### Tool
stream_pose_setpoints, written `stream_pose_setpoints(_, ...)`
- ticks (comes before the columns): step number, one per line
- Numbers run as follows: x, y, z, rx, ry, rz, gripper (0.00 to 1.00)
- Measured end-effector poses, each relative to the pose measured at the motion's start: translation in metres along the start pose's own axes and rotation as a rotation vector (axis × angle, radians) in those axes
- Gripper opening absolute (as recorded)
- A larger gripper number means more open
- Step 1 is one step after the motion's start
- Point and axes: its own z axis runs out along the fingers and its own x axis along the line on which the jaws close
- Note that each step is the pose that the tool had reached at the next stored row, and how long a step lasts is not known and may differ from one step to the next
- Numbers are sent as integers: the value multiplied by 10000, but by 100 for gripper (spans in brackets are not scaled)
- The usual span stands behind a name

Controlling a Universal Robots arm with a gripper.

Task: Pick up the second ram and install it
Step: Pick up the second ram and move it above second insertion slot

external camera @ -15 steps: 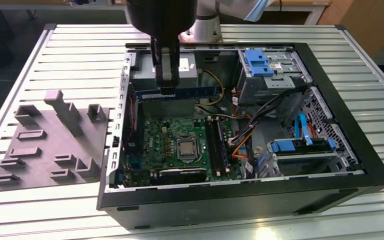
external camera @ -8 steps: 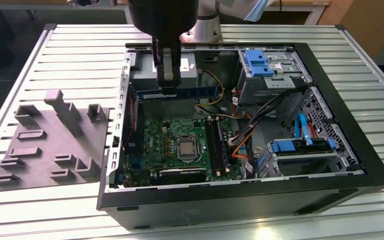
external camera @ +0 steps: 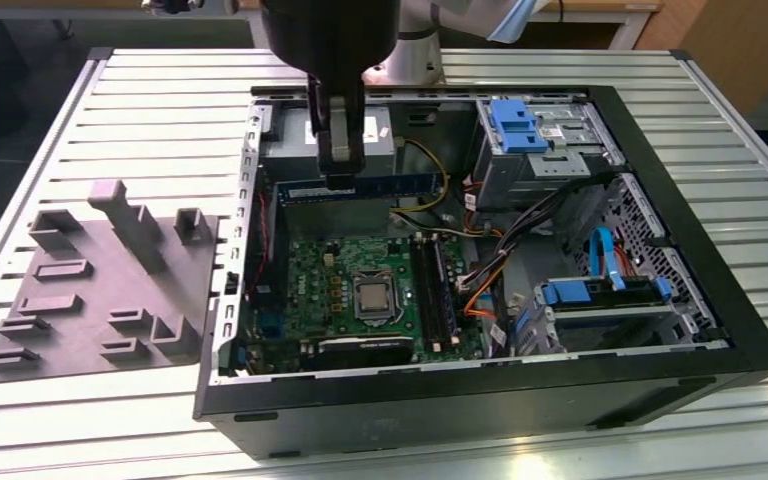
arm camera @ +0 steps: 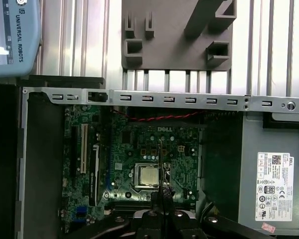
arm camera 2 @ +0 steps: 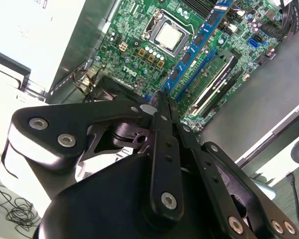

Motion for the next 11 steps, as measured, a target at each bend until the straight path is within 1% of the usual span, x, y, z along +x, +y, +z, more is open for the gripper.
stream_pose_setpoints(11, -19, -61, 39, 1, -1, 0, 11)
